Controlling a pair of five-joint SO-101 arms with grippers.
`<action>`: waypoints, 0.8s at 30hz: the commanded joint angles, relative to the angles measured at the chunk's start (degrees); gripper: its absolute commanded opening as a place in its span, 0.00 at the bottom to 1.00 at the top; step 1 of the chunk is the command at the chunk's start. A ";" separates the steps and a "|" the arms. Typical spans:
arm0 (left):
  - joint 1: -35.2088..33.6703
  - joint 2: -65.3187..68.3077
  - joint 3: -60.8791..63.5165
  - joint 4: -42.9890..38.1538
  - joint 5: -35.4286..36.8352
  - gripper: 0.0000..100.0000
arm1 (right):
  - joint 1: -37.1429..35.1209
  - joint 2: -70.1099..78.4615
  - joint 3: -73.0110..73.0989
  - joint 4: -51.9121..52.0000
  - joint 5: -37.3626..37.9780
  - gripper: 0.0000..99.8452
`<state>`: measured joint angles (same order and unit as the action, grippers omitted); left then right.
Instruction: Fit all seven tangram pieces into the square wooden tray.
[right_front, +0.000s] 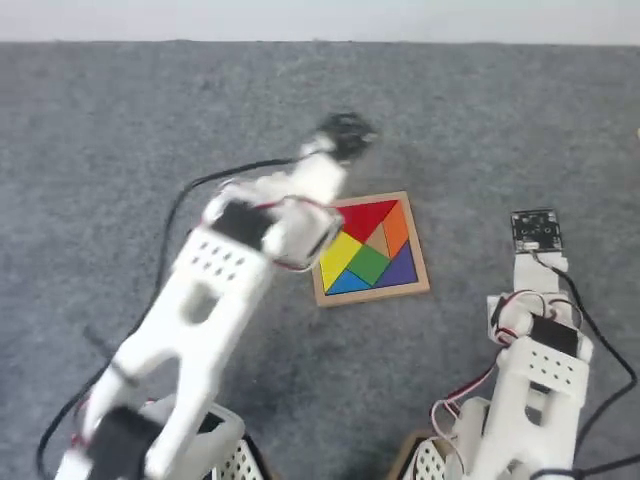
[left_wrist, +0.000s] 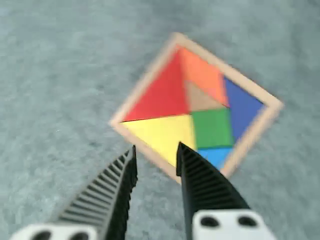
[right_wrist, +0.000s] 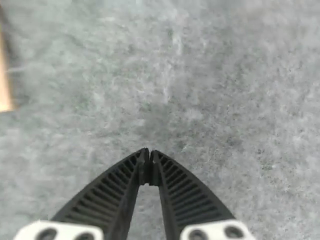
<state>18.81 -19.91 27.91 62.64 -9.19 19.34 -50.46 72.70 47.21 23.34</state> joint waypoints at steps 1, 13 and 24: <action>-6.95 -12.57 17.19 -13.45 2.81 0.13 | -6.11 -9.71 -3.69 6.20 -0.70 0.01; -20.57 -30.86 41.01 -22.51 2.37 0.13 | -23.52 -35.30 6.68 14.81 -3.16 0.01; -22.95 -55.74 60.18 -21.71 -1.49 0.13 | -23.43 -53.85 18.55 19.91 -2.99 0.01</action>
<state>-3.87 -66.42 85.58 38.73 -10.07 -3.69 -99.08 90.64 64.44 20.79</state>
